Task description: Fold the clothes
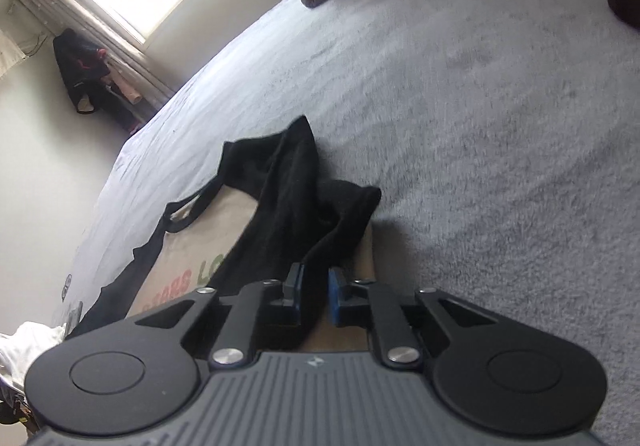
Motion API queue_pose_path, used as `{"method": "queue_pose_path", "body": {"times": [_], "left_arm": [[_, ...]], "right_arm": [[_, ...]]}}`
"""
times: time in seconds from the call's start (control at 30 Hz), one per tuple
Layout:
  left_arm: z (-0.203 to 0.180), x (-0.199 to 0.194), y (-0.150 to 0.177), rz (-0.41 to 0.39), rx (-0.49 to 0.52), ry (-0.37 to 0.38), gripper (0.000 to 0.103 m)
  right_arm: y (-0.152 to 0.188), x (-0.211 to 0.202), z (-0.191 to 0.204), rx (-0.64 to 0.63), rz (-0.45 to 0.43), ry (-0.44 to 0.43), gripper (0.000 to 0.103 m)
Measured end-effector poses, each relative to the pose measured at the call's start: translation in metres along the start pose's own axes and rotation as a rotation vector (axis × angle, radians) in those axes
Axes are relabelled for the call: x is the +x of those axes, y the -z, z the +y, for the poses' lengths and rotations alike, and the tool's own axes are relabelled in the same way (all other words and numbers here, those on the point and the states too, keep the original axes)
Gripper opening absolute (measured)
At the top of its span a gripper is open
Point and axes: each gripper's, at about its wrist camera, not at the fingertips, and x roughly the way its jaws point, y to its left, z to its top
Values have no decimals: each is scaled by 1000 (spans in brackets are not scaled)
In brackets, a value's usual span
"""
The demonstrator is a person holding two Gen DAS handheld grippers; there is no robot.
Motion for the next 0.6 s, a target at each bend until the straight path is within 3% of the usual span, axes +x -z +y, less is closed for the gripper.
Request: {"method": "queue_pose_path", "body": {"times": [0.1, 0.2, 0.3, 0.4, 0.43, 0.53, 0.6], "left_arm": [[2, -10, -2, 15, -51, 95, 1], [0, -7, 0, 67, -87, 171, 0], [-5, 5, 4, 126, -74, 189, 0], [-8, 7, 3, 128, -44, 199, 3], [-8, 5, 1, 112, -41, 201, 10], [1, -2, -12, 46, -69, 194, 50], [9, -2, -23, 3, -85, 171, 54]], "right_arm": [[-5, -8, 8, -66, 1, 49, 4], [-4, -9, 10, -132, 31, 132, 3], [0, -2, 3, -164, 56, 215, 3], [-4, -5, -7, -120, 44, 196, 8], [-7, -8, -7, -105, 29, 187, 8], [-13, -17, -7, -102, -32, 180, 9], [-15, -20, -6, -110, -63, 169, 18]]}}
